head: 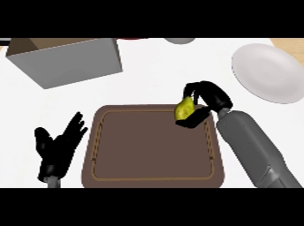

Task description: Pick the pear from the tray and place it in the plate

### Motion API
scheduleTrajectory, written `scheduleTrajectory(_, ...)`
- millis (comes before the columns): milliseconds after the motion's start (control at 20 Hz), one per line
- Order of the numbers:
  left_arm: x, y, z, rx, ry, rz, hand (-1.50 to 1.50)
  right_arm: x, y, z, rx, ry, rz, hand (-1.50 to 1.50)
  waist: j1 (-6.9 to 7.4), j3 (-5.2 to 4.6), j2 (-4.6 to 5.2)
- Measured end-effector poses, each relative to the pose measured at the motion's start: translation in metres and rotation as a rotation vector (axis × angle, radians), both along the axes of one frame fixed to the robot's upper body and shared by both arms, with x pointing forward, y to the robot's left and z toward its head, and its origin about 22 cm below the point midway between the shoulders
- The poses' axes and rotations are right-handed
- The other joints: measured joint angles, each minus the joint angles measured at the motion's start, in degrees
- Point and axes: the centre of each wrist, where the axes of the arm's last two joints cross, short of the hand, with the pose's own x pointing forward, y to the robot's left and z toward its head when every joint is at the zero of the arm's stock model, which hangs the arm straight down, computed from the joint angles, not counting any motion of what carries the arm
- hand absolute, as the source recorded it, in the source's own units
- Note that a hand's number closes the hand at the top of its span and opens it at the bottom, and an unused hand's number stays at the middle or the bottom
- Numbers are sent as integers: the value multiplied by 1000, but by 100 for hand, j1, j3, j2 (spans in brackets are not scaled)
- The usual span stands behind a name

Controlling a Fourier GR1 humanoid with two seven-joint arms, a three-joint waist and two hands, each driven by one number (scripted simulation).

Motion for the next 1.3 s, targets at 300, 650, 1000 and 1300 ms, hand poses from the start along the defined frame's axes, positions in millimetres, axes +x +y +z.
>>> scheduleTrajectory(300,-5,5,-1,0,-1,29,0,-18,11,25,31,-347,-205,150,-116,10,1)
scheduleTrajectory(650,0,2,3,-6,-20,10,0,-60,-14,47,167,-512,-500,150,5,12,87)
scheduleTrajectory(1000,6,-5,8,-8,-26,-34,0,-81,-71,61,325,-581,-697,150,219,18,161)
scheduleTrajectory(1300,8,-10,5,-5,-37,-54,0,-61,-131,54,319,-663,-808,150,327,27,189)
